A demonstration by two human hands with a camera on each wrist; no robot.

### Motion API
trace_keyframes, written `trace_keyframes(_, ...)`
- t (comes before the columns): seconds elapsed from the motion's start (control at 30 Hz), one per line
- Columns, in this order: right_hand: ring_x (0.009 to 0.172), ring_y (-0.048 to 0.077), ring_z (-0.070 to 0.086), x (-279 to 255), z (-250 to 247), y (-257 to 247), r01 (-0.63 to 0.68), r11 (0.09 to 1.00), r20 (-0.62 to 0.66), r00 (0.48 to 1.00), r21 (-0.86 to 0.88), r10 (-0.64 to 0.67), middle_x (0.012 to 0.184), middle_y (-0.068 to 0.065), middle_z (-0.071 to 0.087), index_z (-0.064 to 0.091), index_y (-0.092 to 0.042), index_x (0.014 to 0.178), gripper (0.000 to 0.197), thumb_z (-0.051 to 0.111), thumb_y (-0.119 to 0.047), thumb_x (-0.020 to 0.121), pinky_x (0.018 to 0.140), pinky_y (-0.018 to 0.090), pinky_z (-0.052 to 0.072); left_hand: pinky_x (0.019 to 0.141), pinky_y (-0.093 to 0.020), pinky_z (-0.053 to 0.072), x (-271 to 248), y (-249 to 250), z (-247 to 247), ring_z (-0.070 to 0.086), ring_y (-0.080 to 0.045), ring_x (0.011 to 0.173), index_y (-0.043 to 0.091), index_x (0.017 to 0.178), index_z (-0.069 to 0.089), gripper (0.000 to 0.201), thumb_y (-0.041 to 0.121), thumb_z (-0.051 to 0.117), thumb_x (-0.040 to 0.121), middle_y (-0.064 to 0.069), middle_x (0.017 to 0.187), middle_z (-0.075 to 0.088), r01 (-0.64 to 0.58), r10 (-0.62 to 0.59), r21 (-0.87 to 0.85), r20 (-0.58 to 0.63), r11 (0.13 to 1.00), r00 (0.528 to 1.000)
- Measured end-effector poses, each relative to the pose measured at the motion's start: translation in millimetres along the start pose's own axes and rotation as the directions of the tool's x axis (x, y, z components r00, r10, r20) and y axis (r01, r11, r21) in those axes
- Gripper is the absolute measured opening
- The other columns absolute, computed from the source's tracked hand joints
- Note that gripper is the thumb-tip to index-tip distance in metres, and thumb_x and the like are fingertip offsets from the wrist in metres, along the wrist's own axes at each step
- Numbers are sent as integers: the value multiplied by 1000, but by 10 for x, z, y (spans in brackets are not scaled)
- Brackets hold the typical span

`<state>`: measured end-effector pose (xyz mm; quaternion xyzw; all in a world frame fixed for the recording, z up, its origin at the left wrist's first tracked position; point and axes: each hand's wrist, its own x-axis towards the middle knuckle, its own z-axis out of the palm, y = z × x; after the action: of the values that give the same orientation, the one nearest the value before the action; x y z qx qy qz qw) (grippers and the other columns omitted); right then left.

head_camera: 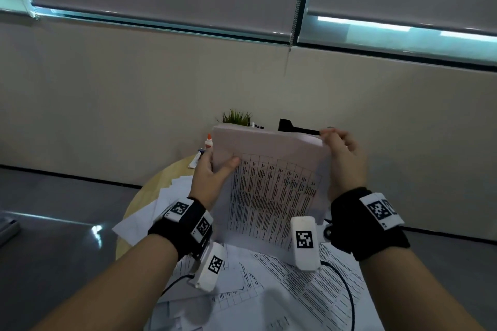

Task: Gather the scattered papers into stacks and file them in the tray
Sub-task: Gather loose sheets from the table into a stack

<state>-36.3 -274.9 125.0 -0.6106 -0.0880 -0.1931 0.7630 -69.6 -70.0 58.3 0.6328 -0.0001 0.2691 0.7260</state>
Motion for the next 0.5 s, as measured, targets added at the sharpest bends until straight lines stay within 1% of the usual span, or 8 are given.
trace_keyframes(0.1,80,15,57,-14,-65,16,85,996,71,994,-6,-84,85,-5,64,69,-32,71,7,72,-39,69,74,32,47,79,-20,54,7,4,18,65,-10,91,23,99,59,18,8,61,89,1,99,68,-2,2,-33,-1,999,1000)
trace_keyframes(0.17,79,13,62,-52,-157,47,123,991,182,977,-46,-113,88,-6,67,68,-30,82,21,77,-38,66,70,29,52,74,-15,53,15,2,15,66,-6,87,24,98,60,17,9,61,89,1,97,69,-16,15,-58,-22,998,1000)
trace_keyframes(0.2,80,15,66,-70,-217,93,102,993,237,968,-63,-85,92,-3,68,66,-28,89,30,80,-37,63,67,29,54,73,-16,53,27,-10,-2,66,-4,85,25,98,61,17,10,62,89,3,96,69,-18,16,-59,-33,998,999)
trace_keyframes(0.23,83,18,69,-90,-278,157,61,995,282,959,-84,-35,96,1,70,65,-23,96,42,83,-36,61,69,32,56,74,-17,53,32,-16,-16,66,-5,85,24,98,61,16,10,62,89,2,96,69,-6,4,-60,-43,998,999)
trace_keyframes(0.3,94,24,70,-142,-375,333,-59,988,312,945,-140,101,102,5,72,64,-19,106,57,86,-38,57,82,44,57,81,-25,54,46,-71,-67,66,-11,91,18,99,60,13,12,63,88,-3,101,69,54,-57,-66,-34,996,998)
trace_keyframes(0.37,98,23,69,-215,-413,513,-157,967,295,932,-203,213,102,2,74,66,-20,107,67,86,-47,49,93,50,51,84,-30,51,32,-165,-95,64,-15,96,13,104,59,18,17,64,87,-6,107,67,141,-140,-63,11,988,990)
trace_keyframes(0.43,101,22,67,-291,-390,670,-212,950,282,920,-229,274,102,-1,74,68,-22,105,67,85,-51,47,98,52,47,83,-30,52,-24,-266,-92,65,-16,96,14,109,59,23,20,63,87,-3,105,68,224,-221,-65,41,973,974)
trace_keyframes(0.5,101,25,66,-341,-307,724,-212,950,251,930,-230,268,100,1,74,70,-26,98,54,84,-50,53,97,53,47,76,-28,54,-82,-289,-55,68,-18,94,16,110,61,23,24,61,88,-1,100,71,238,-237,-102,20,966,971)
